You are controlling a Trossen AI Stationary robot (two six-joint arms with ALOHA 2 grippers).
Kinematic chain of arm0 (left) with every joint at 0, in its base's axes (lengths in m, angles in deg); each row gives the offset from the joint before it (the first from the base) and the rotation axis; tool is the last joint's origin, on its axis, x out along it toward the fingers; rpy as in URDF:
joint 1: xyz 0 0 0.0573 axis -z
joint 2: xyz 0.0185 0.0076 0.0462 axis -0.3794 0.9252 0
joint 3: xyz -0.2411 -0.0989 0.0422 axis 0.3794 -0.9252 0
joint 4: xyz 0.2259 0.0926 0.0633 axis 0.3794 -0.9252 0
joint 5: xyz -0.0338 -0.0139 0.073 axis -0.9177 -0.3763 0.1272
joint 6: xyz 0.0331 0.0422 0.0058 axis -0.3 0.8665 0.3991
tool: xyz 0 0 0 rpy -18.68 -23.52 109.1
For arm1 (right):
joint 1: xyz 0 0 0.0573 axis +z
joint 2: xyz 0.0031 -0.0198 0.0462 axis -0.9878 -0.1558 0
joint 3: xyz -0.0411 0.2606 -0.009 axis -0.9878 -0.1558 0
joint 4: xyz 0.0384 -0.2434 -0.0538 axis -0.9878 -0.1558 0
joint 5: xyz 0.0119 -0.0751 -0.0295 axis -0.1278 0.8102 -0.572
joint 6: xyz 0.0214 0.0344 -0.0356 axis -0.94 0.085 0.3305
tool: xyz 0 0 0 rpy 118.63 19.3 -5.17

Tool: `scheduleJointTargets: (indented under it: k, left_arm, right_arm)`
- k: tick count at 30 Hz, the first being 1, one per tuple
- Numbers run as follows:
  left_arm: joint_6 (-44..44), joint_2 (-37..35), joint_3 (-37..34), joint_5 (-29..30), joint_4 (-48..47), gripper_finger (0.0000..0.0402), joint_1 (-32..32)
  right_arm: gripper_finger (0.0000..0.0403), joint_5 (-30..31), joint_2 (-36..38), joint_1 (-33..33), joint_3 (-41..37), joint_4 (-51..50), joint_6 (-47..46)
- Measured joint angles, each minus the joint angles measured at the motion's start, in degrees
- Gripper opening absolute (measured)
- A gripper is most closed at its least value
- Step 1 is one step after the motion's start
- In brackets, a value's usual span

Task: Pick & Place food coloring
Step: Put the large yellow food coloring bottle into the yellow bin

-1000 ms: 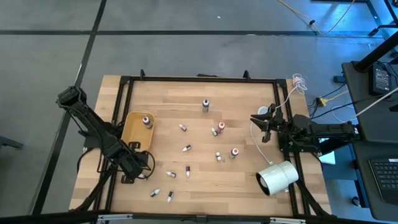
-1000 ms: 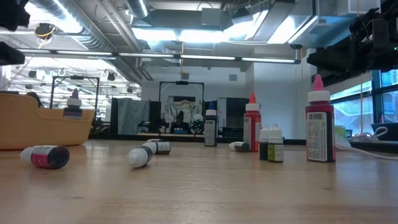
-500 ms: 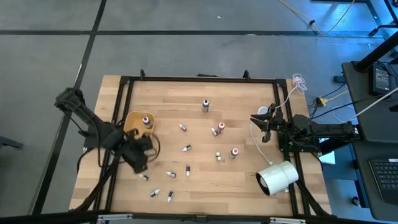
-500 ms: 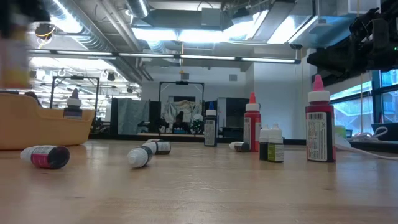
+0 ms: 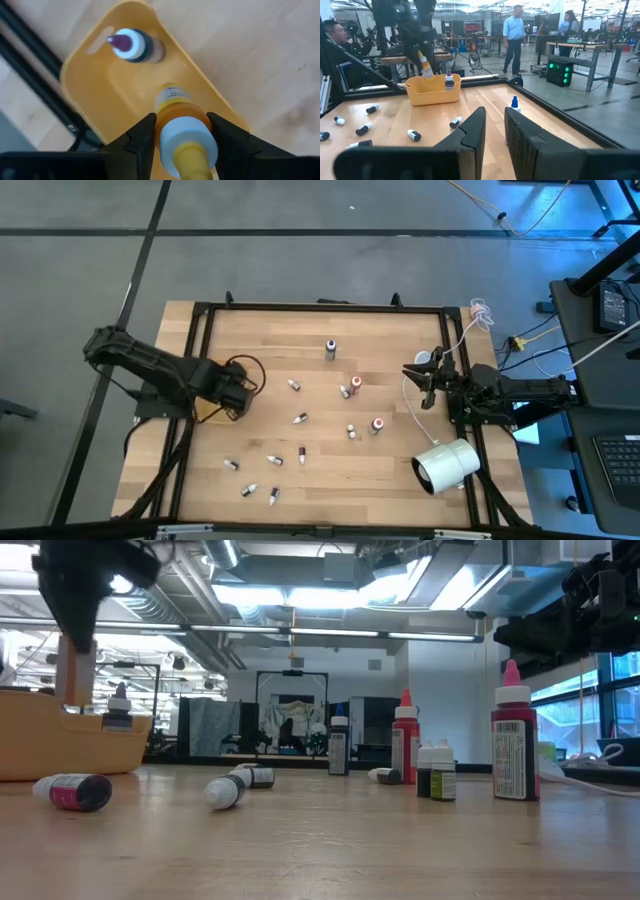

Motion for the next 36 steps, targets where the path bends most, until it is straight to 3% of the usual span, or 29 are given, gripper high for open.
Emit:
scheduleJointTargets:
  k: [11,19,26,36]
  left_arm:
    - [4.13,-0.66,-8.45,1.48,7.18,0.0149,-9.52]
    - [5.18,-0.73,-13.26,-1.19,14.25,0.0168,-14.65]
    - [5.78,-0.72,-14.55,-2.38,19.0,0.0162,-15.99]
    - [5.69,-0.72,-14.55,-2.87,19.67,0.019,-16.02]
  right_arm:
    - [0.0075,0.0,-0.02,-0.02,-0.02,-0.01,0.02]
    - [0.0075,0.0,-0.02,0.0,0.0,0.0,0.02]
    - [0.0075,-0.01,-0.01,0.0,0.0,-0.01,1.23]
    - [0.0075,-0.02,-0.01,0.0,0.0,0.0,1.29]
